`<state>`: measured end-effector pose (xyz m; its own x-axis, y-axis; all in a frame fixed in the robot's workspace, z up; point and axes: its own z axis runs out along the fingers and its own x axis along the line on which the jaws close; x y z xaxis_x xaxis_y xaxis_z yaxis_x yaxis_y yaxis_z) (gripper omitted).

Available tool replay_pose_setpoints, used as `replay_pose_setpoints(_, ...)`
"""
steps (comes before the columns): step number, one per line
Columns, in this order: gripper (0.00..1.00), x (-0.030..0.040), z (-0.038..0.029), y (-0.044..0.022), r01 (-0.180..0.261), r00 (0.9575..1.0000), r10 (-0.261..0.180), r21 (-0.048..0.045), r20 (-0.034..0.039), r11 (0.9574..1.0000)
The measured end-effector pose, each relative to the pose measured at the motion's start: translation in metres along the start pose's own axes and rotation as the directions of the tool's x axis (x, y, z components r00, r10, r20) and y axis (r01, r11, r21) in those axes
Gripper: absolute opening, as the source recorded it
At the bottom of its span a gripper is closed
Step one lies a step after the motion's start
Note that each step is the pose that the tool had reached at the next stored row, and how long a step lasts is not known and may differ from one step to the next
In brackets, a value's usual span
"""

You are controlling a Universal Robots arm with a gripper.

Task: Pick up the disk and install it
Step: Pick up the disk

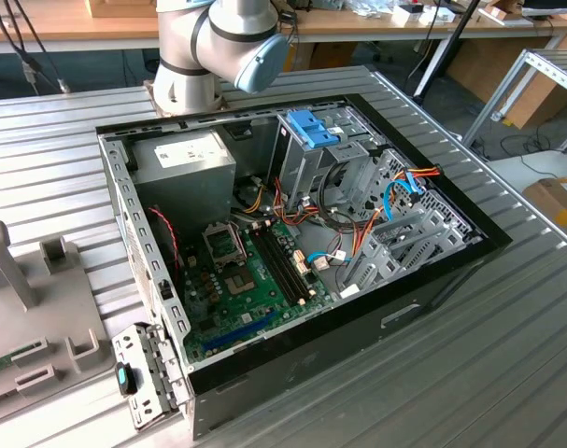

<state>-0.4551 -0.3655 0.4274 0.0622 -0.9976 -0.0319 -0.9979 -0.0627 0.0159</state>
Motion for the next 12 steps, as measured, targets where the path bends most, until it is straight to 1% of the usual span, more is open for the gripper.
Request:
replay_pose_setpoints(5,0.36,0.0,-0.0003,0.0,0.0,1.0,0.0,-0.0001,0.0002,1.0)
replay_pose_setpoints(7,0.36,-0.0001,-0.003,0.0,0.0,1.0,0.0,-0.0003,0.0002,1.0)
replay_pose_setpoints(9,0.36,-0.0003,-0.0099,0.0001,0.0,1.0,0.0,0.0001,0.0003,1.0)
replay_pose_setpoints(10,0.36,-0.0006,-0.0188,0.0003,0.0,1.0,0.0,-0.0001,0.0002,1.0)
replay_pose_setpoints(11,0.36,-0.0007,-0.023,0.0003,0.0,1.0,0.0,-0.0001,0.0003,1.0)
replay_pose_setpoints(12,0.36,-0.0008,-0.0253,0.0004,0.0,1.0,0.0,0.0001,0.0003,1.0)
